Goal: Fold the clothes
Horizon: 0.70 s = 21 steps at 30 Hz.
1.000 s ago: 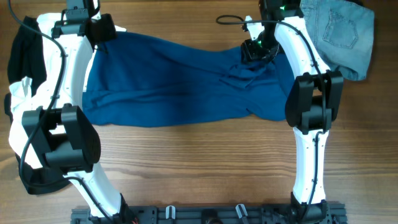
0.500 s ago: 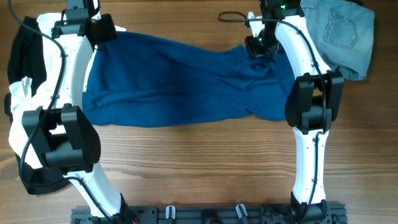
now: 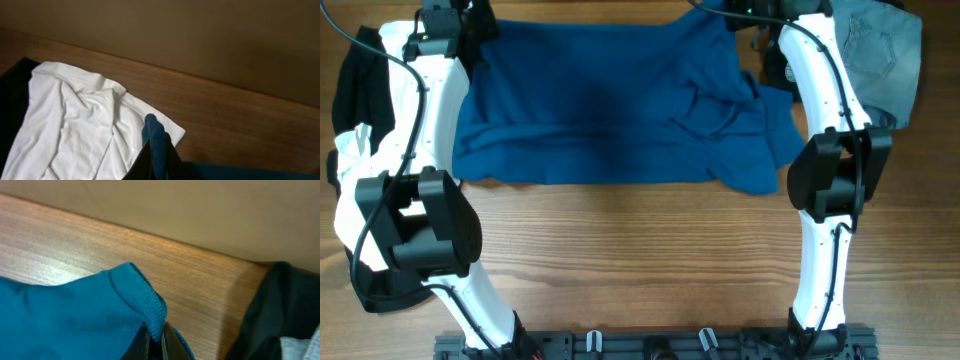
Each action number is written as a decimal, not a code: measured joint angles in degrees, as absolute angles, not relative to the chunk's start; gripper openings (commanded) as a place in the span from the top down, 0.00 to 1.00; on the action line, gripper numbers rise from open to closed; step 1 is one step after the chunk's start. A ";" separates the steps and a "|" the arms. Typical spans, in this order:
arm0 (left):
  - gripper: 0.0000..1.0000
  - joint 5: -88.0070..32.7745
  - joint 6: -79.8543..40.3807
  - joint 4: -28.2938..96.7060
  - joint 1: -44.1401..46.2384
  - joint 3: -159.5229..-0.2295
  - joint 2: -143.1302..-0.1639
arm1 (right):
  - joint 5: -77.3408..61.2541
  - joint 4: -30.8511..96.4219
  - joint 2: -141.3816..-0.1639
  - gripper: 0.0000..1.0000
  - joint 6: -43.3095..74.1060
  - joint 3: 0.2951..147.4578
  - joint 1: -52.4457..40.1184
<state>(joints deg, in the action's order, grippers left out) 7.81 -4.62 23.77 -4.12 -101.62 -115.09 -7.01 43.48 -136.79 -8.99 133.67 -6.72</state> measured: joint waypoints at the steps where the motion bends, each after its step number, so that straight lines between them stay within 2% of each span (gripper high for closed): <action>1: 0.96 8.36 -4.62 23.35 -4.12 -101.62 -115.00 | -7.05 42.65 -136.38 0.96 -9.02 133.67 -6.33; 6: 0.93 9.21 -4.62 21.87 -4.12 -101.62 -112.40 | -9.96 38.83 -133.32 0.96 -9.02 133.69 -4.80; 9: 0.96 9.45 -4.58 27.38 -4.12 -101.67 -110.87 | -12.14 46.39 -131.83 0.96 -8.99 134.19 -4.67; 13: 0.96 9.91 -4.62 38.94 -4.12 -101.62 -110.76 | -15.53 64.75 -130.45 0.96 -8.97 134.32 -4.71; 16: 0.96 10.07 -4.62 44.27 -4.12 -101.65 -110.76 | -16.05 73.08 -129.08 0.96 -8.97 134.37 -4.71; 21: 0.96 10.09 -4.36 51.22 -4.29 -101.01 -110.74 | -14.35 77.87 -127.48 0.96 -8.99 132.11 -4.60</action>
<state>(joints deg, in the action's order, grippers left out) 10.09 -4.36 51.22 -4.29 -101.01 -110.74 -14.35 77.87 -127.48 -8.99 132.11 -4.60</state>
